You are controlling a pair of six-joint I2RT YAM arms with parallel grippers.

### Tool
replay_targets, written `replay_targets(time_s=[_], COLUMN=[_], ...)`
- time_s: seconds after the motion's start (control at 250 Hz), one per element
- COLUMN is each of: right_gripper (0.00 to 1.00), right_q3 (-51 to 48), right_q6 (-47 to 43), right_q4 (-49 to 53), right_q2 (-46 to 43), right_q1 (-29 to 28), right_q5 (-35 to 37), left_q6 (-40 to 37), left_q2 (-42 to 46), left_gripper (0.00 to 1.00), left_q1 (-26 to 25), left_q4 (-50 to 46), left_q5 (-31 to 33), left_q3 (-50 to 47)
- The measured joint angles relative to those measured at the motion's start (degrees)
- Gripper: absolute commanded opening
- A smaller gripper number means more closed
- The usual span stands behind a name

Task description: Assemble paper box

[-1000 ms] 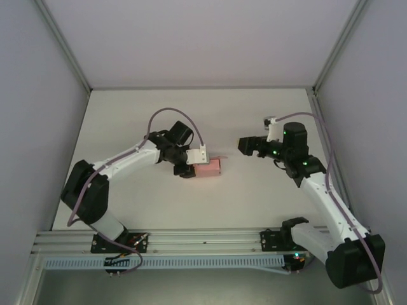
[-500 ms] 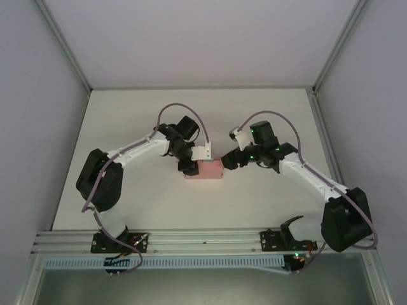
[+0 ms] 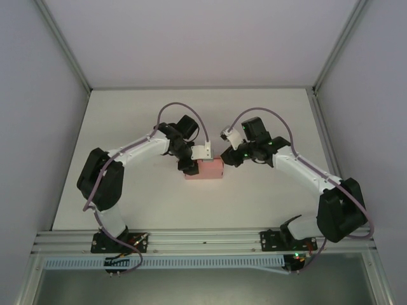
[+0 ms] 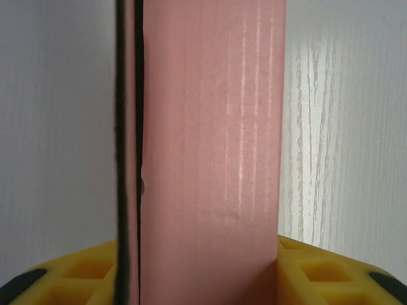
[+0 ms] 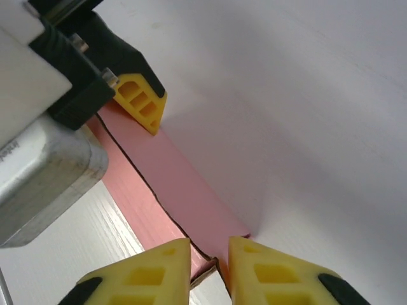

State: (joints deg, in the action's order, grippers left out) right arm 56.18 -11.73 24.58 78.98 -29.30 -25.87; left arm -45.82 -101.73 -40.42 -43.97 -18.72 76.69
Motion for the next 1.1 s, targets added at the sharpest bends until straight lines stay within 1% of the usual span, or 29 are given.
replay_targets(time_s=[0.096,0.148,0.295,0.363,0.451,0.515,0.559,0.898,0.982,1.098], right_gripper=[0.29,0.28,0.16,0.08,0.03,0.01,0.00,0.01,0.00,0.01], right_q3=[0.0,0.0,0.0,0.0,0.2,0.3,0.3,-2.6,-3.1,-3.2], right_q6=[-0.2,-0.3,0.0,0.4,2.1,5.2,9.1,39.3,43.4,43.3], right_q4=[1.7,2.1,3.0,3.0,3.0,2.9,2.6,-4.6,-5.8,-5.6], right_q2=[0.1,0.2,1.1,1.4,1.4,1.4,1.4,0.6,0.6,0.6], right_q1=[0.0,0.0,0.0,-0.1,-0.3,-0.3,-0.3,-0.4,-0.4,-0.6], right_q5=[1.2,2.0,3.0,3.0,2.8,2.4,2.0,-0.1,-0.7,0.3], left_q6=[0.0,0.0,0.0,0.0,0.4,0.9,1.1,3.3,3.5,3.5], left_q2=[0.0,0.0,0.0,0.0,0.0,0.0,0.0,0.0,0.0,0.0], left_gripper=[0.46,0.46,0.46,0.46,0.46,0.46,0.46,0.46,0.46,0.46], left_q1=[0.0,0.0,0.0,0.0,0.0,0.0,0.0,-0.7,-0.9,-0.9], left_q4=[0.0,0.0,0.0,0.0,0.1,0.2,0.2,0.2,0.2,0.2], left_q5=[0.0,0.0,0.0,0.0,0.0,0.0,0.1,2.9,3.6,3.8], left_q3=[0.0,0.0,0.0,0.0,0.0,0.0,0.0,0.5,0.5,0.5])
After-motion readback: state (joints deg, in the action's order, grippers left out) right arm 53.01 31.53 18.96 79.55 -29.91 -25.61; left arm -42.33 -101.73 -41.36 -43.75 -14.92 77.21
